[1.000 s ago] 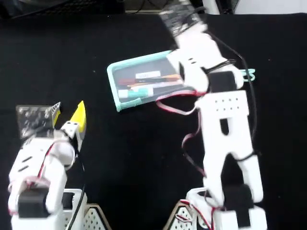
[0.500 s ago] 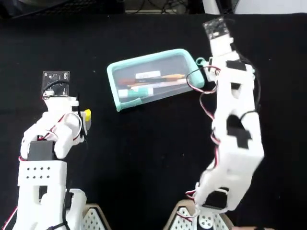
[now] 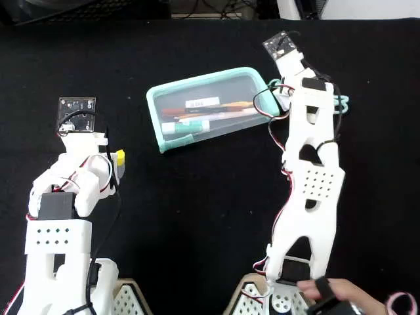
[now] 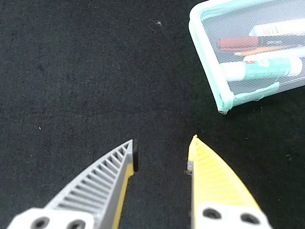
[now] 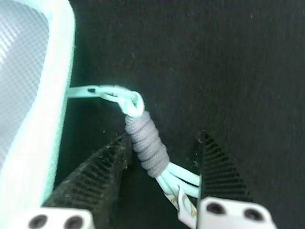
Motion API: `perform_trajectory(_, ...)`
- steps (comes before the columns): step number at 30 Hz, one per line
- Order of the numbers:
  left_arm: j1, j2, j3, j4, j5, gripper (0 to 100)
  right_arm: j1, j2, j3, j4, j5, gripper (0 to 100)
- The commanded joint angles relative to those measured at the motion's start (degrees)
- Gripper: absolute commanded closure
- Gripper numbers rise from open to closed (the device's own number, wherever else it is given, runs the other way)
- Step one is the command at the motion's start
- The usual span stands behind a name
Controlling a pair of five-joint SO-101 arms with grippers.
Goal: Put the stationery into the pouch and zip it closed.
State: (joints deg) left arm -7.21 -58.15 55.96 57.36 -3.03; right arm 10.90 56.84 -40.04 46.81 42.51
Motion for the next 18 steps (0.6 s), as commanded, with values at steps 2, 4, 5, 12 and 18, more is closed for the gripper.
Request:
perform_trajectory(2,-0.40,0.09,-1.80,-1.14,0.62,80,-1.14,5.49,-10.42,0.35,3.25,78.6)
perform_trajectory(4,-0.57,0.09,-1.80,-1.05,0.62,80,-1.14,8.40,-14.55,0.70,3.34,84.8)
perform_trajectory(5,-0.57,0.09,-1.80,-1.05,0.62,80,-0.97,9.54,-16.66,1.67,3.52,90.7)
perform_trajectory(12,-0.40,0.09,-1.80,-1.32,0.62,80,-0.70,12.53,-33.54,19.87,6.51,98.7)
perform_trajectory(18,-0.48,0.09,-1.89,-1.32,0.62,80,-2.46,12.62,-55.96,36.48,6.59,98.7)
